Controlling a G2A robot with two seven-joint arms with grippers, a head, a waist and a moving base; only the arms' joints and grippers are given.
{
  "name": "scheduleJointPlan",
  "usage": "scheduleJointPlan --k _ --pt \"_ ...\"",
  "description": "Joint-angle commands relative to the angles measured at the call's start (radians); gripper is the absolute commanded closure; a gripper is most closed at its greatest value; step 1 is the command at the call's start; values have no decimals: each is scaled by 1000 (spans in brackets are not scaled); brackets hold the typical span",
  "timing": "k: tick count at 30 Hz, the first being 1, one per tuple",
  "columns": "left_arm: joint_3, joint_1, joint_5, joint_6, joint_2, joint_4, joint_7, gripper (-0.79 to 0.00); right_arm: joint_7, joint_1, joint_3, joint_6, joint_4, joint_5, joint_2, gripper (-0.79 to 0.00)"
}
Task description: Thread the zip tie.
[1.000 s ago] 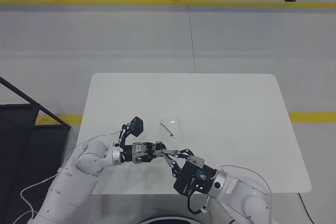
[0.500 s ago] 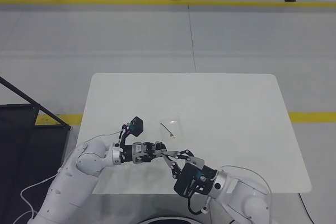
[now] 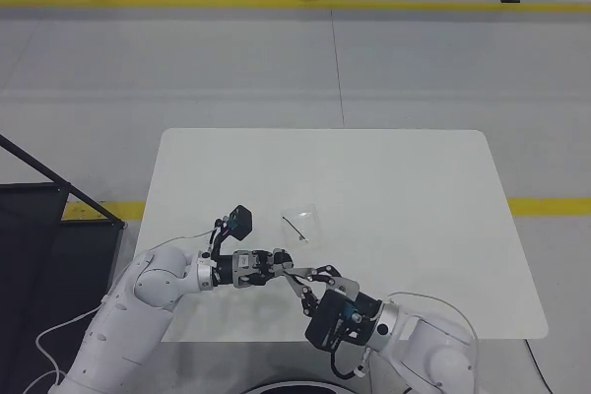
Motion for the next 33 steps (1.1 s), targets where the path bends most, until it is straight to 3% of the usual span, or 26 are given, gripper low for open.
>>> scheduleJointPlan --k 1,33 --pt "0 0 0 0 0 0 0 0 3 0 -2 5 1 0 1 0" --pt "20 12 60 15 11 -29 49 0 -6 -22 -25 170 -15 -72 10 0"
